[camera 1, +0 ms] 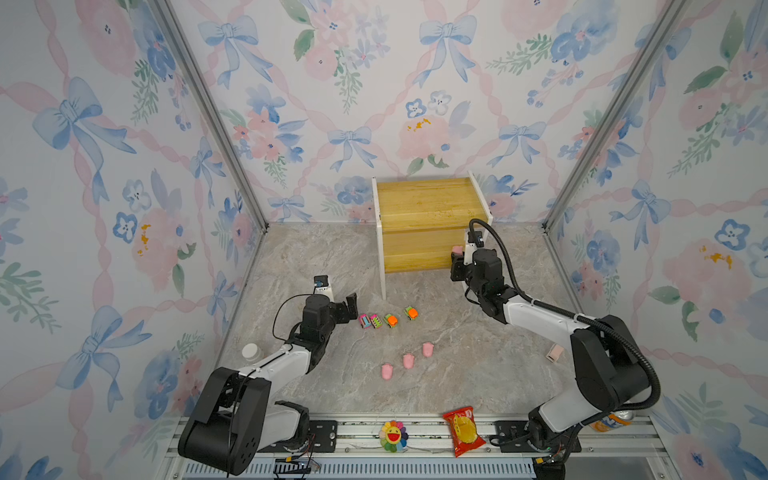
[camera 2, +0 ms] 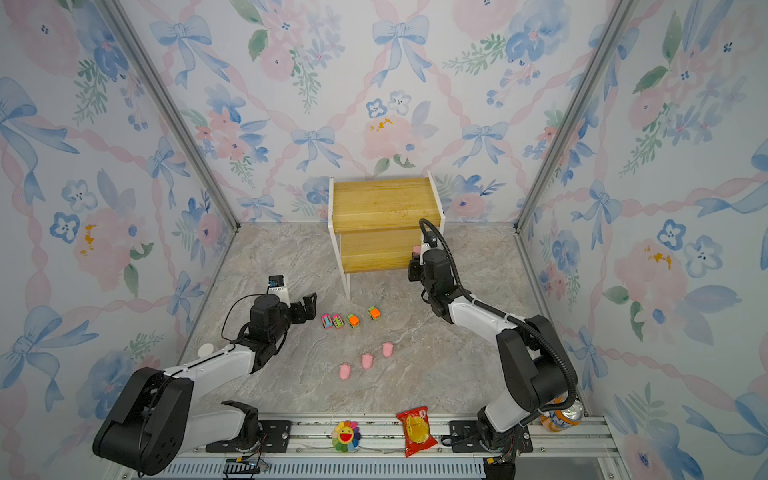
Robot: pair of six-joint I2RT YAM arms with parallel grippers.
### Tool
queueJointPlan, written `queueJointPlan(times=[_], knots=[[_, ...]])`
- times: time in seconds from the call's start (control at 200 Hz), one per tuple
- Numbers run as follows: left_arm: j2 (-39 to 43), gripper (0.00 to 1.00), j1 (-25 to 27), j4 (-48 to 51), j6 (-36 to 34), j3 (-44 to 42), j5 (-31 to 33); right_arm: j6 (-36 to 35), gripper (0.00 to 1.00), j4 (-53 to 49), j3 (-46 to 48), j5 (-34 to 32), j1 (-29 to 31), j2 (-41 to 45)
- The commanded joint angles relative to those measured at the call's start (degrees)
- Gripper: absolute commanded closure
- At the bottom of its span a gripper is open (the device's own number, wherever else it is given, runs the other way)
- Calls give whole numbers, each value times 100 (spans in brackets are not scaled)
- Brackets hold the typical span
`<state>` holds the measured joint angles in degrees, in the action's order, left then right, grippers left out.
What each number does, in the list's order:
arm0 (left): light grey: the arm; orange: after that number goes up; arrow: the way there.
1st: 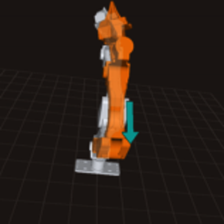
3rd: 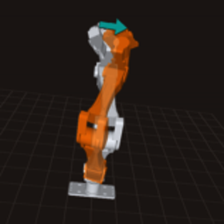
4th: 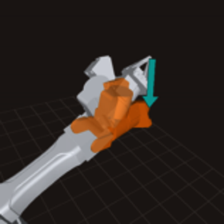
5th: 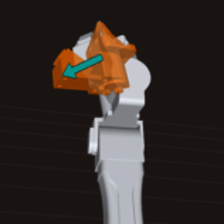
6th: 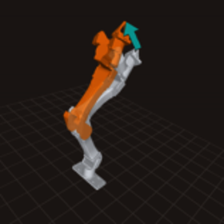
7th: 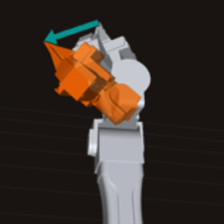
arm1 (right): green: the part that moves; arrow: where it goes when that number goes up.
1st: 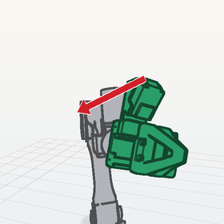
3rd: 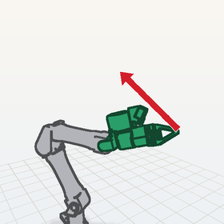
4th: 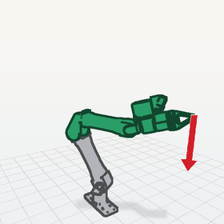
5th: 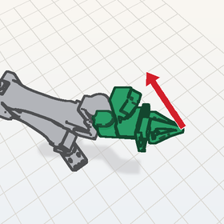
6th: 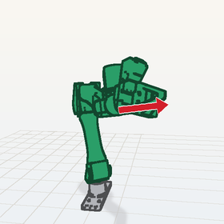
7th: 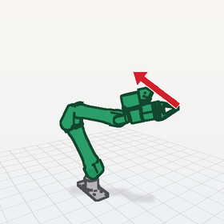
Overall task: Place and organize the plastic toys onto the shelf
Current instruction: 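Lower the pig onto the lower wooden shelf and open the right gripper, then withdraw the right gripper from the shelf and move it over the next pink pig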
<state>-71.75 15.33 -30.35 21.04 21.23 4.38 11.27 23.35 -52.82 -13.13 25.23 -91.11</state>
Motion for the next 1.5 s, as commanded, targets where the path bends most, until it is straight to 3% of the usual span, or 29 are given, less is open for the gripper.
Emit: queueJointPlan(times=[0.0,0.115,0.605,0.9,1.065,1.31,1.495], knots=[[64,2,-54,-85,-91,65,-88,-38,65,-101,-122,-50,33,-73],[69,2,-63,-87,-104,73,-94,-67,54,-103,-97,-109,41,-58],[108,2,-84,-85,-104,74,-119,-195,45,-414,190,-139,146,601],[75,2,-164,-82,-170,83,-22,-248,38,-1190,565,-346,401,1395],[82,2,-202,-85,-160,74,-185,-280,35,-1620,1211,-360,516,2437],[24,2,-214,-84,-161,75,-259,-200,34,-1781,2679,903,760,3738],[-44,2,-214,-85,-154,42,-368,383,33,-1402,3586,242,1812,4014]])
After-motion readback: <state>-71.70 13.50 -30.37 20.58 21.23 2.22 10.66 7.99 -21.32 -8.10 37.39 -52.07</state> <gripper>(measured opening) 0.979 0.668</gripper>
